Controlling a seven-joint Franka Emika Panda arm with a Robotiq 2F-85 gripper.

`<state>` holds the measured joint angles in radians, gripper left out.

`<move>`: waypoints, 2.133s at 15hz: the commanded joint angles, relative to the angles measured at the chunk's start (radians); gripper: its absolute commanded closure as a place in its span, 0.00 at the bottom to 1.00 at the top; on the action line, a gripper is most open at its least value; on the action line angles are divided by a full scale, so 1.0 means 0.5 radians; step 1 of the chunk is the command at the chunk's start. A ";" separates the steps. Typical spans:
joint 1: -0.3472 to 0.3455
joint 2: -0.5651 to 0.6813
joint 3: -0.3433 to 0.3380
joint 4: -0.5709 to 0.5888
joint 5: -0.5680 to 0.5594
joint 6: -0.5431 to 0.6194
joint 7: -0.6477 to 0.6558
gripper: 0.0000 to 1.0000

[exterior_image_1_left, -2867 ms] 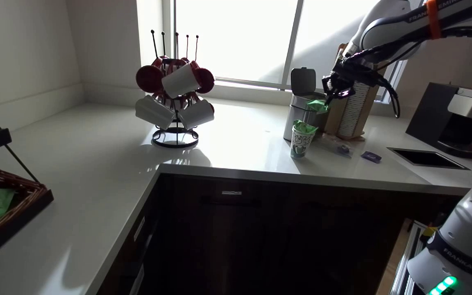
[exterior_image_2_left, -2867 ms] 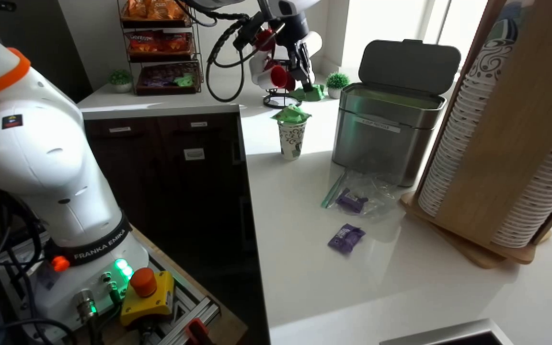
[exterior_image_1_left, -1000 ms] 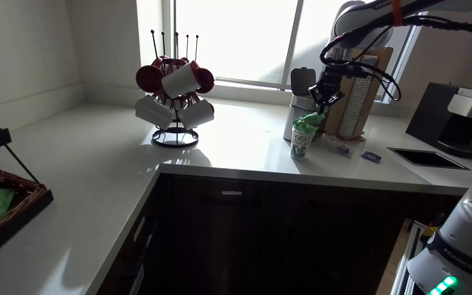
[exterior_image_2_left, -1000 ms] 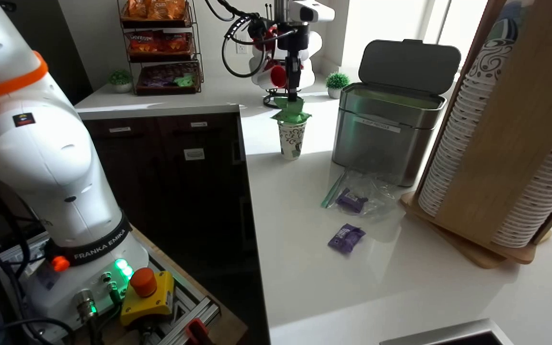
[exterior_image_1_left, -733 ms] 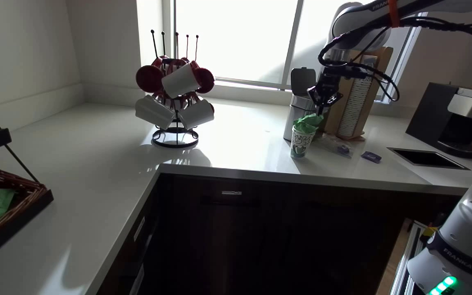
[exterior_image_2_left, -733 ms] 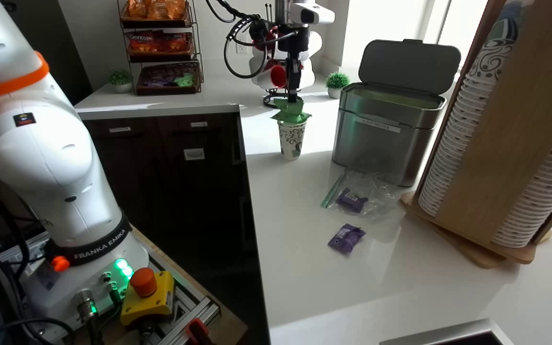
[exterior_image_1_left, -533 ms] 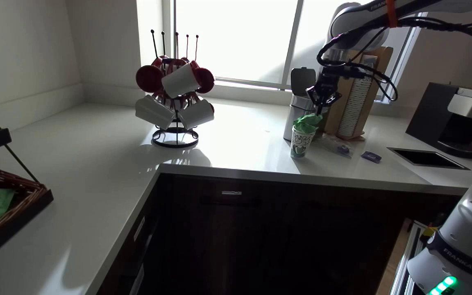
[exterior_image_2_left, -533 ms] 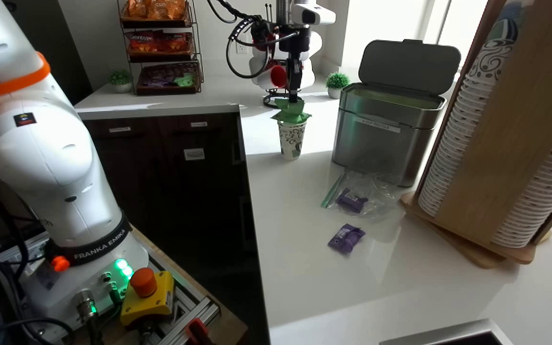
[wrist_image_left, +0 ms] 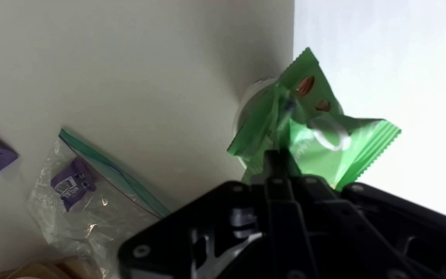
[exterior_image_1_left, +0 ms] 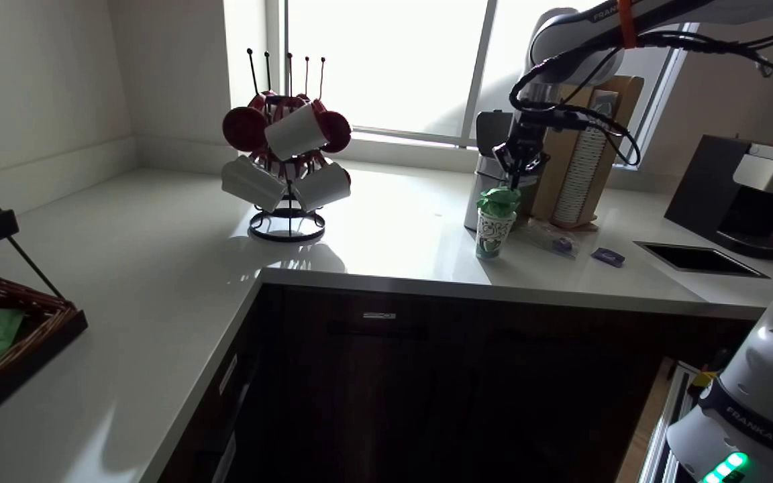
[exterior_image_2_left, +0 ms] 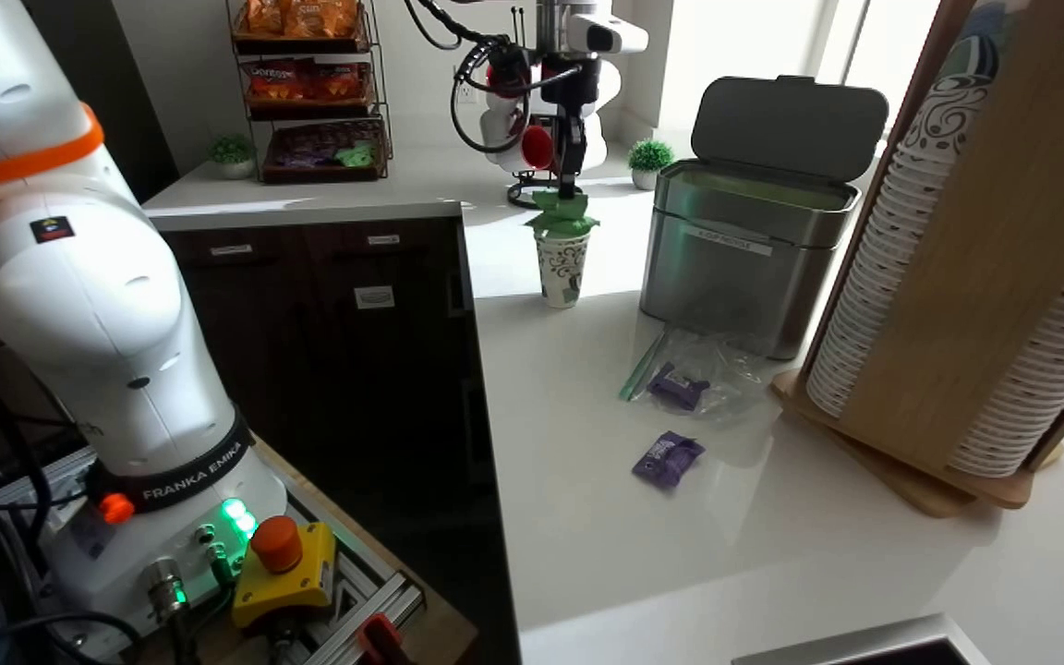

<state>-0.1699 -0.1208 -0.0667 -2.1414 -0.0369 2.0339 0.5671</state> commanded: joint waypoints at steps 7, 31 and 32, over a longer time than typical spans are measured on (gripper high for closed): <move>0.060 0.135 -0.013 0.130 -0.048 -0.225 -0.041 1.00; 0.130 0.299 -0.014 0.264 -0.270 -0.312 0.073 1.00; 0.133 0.304 -0.014 0.267 -0.280 -0.312 0.070 0.99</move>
<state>-0.1196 0.0155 -0.0674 -2.0180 -0.1557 1.8867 0.5865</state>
